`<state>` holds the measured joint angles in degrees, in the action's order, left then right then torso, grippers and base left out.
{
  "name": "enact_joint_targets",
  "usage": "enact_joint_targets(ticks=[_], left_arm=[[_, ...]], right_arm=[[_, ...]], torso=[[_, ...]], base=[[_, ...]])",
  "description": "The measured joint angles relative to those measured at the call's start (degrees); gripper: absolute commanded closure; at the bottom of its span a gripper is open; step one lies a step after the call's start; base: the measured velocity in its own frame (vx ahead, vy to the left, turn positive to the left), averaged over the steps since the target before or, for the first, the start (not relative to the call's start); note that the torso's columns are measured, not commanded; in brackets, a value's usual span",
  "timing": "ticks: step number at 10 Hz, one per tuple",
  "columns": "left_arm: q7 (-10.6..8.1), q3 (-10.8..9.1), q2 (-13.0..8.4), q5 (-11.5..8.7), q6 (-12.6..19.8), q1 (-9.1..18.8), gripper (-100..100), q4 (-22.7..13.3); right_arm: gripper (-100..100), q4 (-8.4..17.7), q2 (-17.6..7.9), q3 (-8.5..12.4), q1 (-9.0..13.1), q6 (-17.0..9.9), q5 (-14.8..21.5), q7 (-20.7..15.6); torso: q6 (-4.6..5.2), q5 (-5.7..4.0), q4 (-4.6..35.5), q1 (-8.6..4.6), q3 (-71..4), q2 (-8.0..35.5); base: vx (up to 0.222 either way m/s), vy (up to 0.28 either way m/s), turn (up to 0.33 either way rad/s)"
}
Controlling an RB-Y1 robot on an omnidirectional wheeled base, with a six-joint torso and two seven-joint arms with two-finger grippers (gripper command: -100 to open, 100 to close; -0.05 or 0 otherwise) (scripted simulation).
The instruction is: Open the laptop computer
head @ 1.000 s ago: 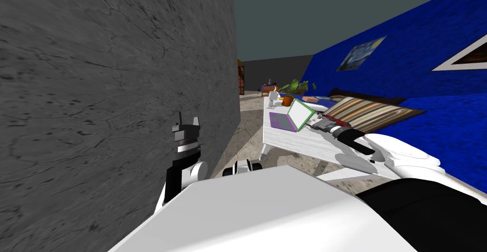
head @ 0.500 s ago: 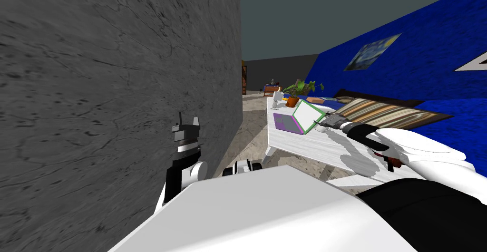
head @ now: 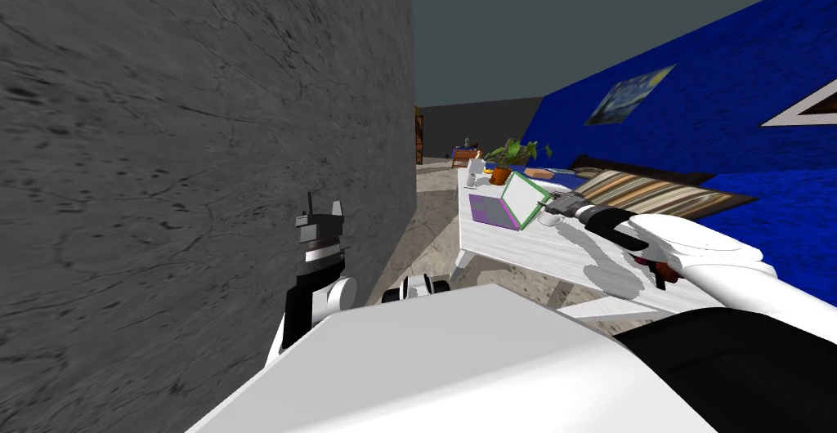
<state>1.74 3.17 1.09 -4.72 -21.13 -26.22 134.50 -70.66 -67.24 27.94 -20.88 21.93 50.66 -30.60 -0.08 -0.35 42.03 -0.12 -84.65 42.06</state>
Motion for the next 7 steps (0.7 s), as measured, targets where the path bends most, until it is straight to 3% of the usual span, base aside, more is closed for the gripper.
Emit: enact_joint_targets(ticks=[2, 4, 7], left_arm=[[0.0, 0.0, 0.0, 0.0, 0.0, 0.0, 0, 0.0], [0.0, 0.0, 0.0, 0.0, 0.0, 0.0, 0, 0.0], [0.0, 0.0, 0.0, 0.0, 0.0, 0.0, 0, 0.0]], right_arm=[[100, 1.33, -1.32, -3.23, 3.15, -1.26, 0.07, -0.24], [100, 1.21, -1.69, -5.49, 4.06, -1.78, 0.07, -0.29], [100, 3.14, -2.74, -10.17, 8.55, -3.09, 0.27, -1.16]], torso=[[0.06, 0.11, 0.09, -0.08, 0.0, 0.04], [0.17, -0.16, -0.04, -0.36, -0.01, -0.01], [0.25, -0.17, -0.01, -0.42, 0.06, 0.1]], base=[[-0.02, 0.027, -0.005], [-0.009, 0.021, -0.006], [-0.022, 0.025, -0.014]])
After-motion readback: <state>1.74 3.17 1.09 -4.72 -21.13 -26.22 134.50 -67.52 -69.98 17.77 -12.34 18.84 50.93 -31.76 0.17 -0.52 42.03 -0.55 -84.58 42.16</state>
